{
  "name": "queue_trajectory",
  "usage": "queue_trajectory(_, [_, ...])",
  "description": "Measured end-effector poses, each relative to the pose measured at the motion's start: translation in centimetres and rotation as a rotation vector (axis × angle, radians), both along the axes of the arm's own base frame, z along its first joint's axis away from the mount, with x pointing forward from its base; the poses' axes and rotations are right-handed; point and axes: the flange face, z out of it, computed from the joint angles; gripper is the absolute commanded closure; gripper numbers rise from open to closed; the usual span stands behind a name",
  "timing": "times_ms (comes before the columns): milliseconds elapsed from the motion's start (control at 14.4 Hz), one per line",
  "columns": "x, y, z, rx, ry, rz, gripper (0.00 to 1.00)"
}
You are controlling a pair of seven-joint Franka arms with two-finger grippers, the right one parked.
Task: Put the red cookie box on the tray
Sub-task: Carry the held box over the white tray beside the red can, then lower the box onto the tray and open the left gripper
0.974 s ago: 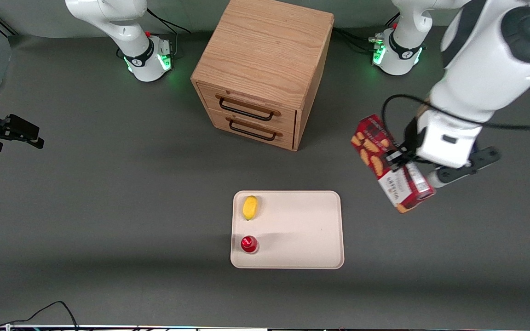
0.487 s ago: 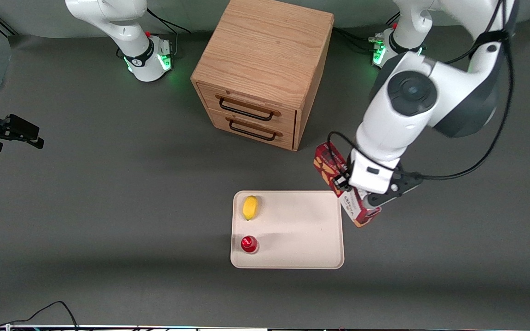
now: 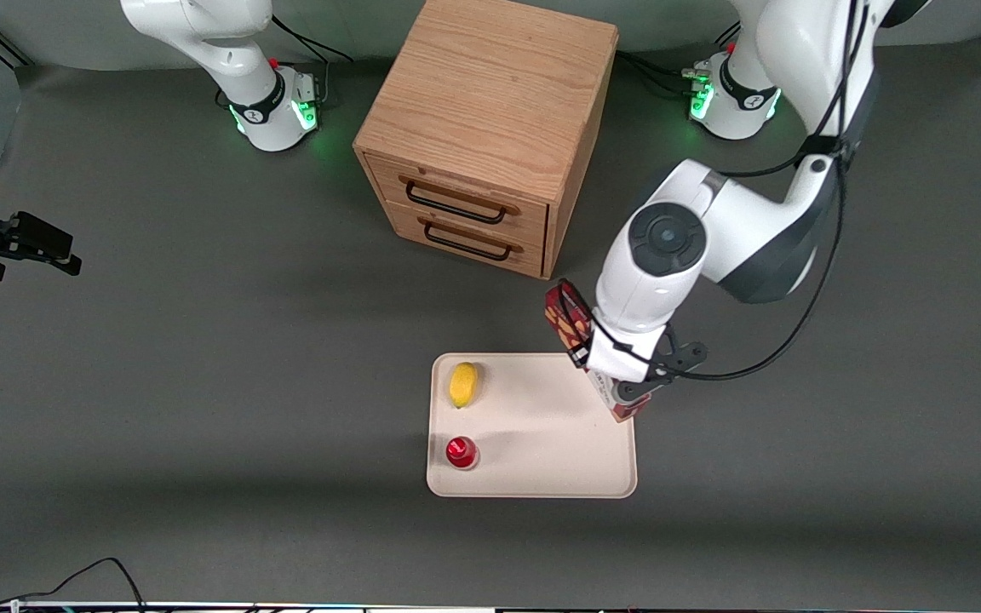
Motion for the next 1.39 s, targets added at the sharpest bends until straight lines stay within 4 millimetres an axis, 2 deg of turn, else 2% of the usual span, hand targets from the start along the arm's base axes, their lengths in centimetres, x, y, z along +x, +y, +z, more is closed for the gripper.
queue_trajectory(348, [0.4,-1.3,-3.9,-0.022,0.007,-0.009,1.00])
queue_trajectory(626, [1.1,-1.5,-6.6,-0.043,0.001,-0.003,1.00])
queue_trajectory(835, [1.5,-1.2,-7.6,-0.048,-0.004,0.006,1.00])
queue_trajectory(1043, [3.0,-0.2,-8.2,-0.074,-0.062,0.031,1.00])
queue_trajectory(1391, [3.7,0.3,-12.2,-0.079,-0.064,0.046,1.00])
